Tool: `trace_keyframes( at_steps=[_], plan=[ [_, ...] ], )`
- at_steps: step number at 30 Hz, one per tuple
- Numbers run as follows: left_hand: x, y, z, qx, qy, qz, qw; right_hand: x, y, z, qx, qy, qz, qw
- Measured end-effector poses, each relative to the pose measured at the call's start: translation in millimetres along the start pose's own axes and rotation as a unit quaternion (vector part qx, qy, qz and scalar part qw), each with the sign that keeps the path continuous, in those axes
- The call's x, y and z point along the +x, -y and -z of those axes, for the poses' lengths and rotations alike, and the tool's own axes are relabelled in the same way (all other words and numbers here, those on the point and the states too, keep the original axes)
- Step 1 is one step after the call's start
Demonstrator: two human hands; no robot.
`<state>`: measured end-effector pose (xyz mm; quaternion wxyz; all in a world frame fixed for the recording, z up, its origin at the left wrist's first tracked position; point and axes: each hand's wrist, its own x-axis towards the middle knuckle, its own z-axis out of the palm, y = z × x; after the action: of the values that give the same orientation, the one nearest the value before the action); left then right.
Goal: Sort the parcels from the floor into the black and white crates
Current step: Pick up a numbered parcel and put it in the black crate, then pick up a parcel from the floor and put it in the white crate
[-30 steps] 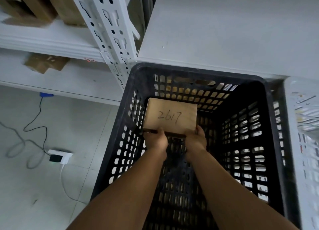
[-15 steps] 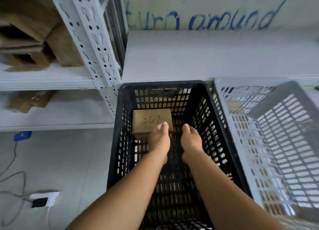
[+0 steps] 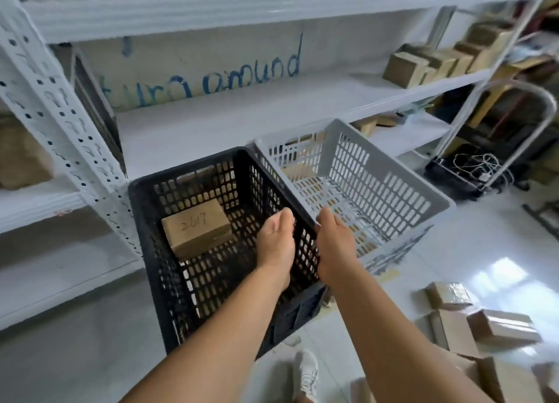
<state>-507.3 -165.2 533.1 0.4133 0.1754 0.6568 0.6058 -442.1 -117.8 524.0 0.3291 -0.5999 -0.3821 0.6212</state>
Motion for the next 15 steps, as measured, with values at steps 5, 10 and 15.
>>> trace_keyframes(
  at_steps=[5,10,15],
  plan=[
    [-35,20,-49,0.03,0.114,0.001,0.993,-19,-11,77,0.059,-0.079,-0.003,0.995],
    [-67,53,-105,0.091,0.205,0.017,0.974,-23,-33,155,0.12,-0.155,-0.013,0.981],
    [-93,102,-161,0.141,0.265,0.072,0.951,-26,-62,232,0.159,-0.222,-0.066,0.96]
  ],
)
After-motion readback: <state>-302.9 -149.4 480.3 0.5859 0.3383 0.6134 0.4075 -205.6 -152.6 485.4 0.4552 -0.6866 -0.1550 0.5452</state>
